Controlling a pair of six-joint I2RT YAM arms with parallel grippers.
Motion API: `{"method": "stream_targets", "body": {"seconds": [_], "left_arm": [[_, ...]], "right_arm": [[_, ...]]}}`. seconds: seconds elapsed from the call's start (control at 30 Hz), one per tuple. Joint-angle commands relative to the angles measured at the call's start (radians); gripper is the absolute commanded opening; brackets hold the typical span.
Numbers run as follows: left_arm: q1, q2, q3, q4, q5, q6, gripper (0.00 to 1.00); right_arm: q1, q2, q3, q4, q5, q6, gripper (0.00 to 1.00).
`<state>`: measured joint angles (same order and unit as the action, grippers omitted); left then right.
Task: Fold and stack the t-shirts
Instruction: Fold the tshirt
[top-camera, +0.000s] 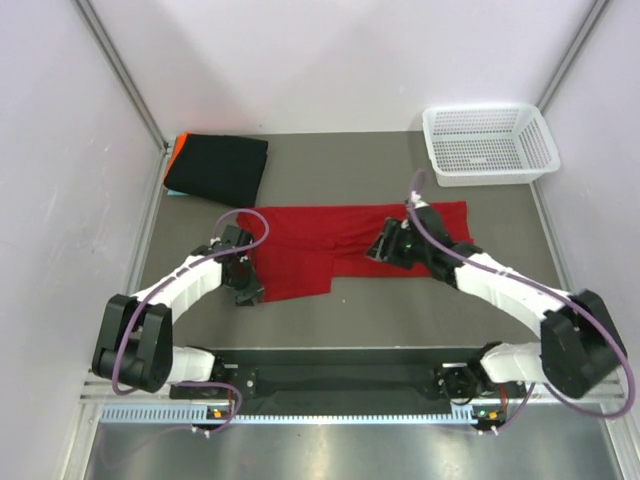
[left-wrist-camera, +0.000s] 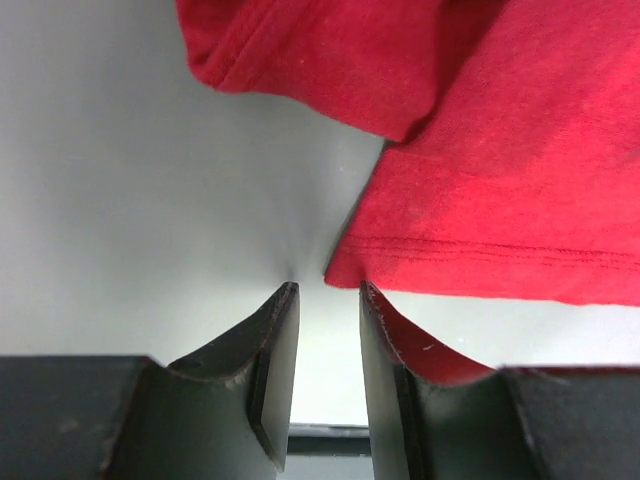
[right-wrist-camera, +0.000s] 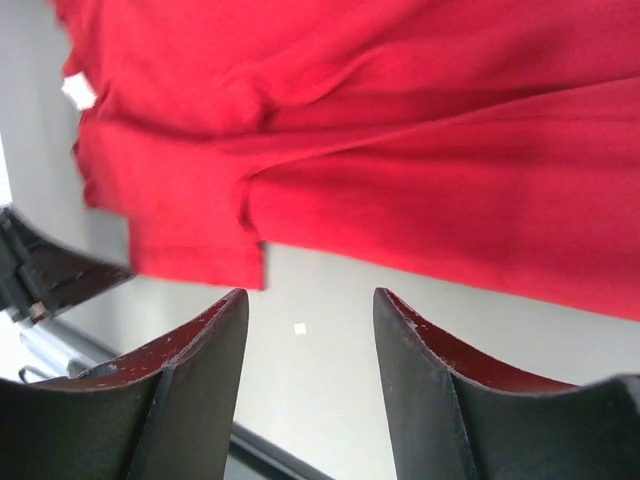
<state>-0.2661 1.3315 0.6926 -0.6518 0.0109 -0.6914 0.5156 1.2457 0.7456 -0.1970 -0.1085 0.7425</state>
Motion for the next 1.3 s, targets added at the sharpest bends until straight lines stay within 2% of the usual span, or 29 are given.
{"method": "stream_targets", "body": {"seconds": [0.0, 0.27, 0.6, 0.7, 0.97, 1.07, 1.17, 1.27], "left_arm": [[-0.004, -0.008, -0.045, 0.086, 0.034, -0.045, 0.36], [-0.012, 0.021, -0.090, 0.135, 0.015, -0.050, 0.36], [-0.012, -0.040, -0.038, 0.069, -0.097, -0.056, 0.34], [-0.012, -0.048, -0.024, 0.052, -0.144, -0.059, 0.36], [-0.012, 0.018, -0.061, 0.132, -0.068, -0.063, 0.33], [-0.012, 0.029, -0.071, 0.153, -0.052, -0.062, 0.27], [-0.012, 0.026, -0.068, 0.167, -0.045, -0.057, 0.17], [-0.012, 0.031, -0.058, 0.179, -0.017, -0.045, 0.00]], "right_arm": [[0.128, 0.102, -0.017, 0.215, 0.035, 0.089, 0.54], [0.336, 0.308, 0.032, 0.280, 0.093, 0.104, 0.54], [0.400, 0.411, 0.061, 0.263, 0.193, 0.118, 0.54], [0.408, 0.452, 0.081, 0.265, 0.198, 0.116, 0.47], [0.443, 0.520, 0.124, 0.251, 0.217, 0.124, 0.45], [0.448, 0.532, 0.139, 0.231, 0.227, 0.127, 0.43], [0.448, 0.537, 0.143, 0.216, 0.240, 0.132, 0.37], [0.448, 0.546, 0.158, 0.200, 0.247, 0.135, 0.26]]}}
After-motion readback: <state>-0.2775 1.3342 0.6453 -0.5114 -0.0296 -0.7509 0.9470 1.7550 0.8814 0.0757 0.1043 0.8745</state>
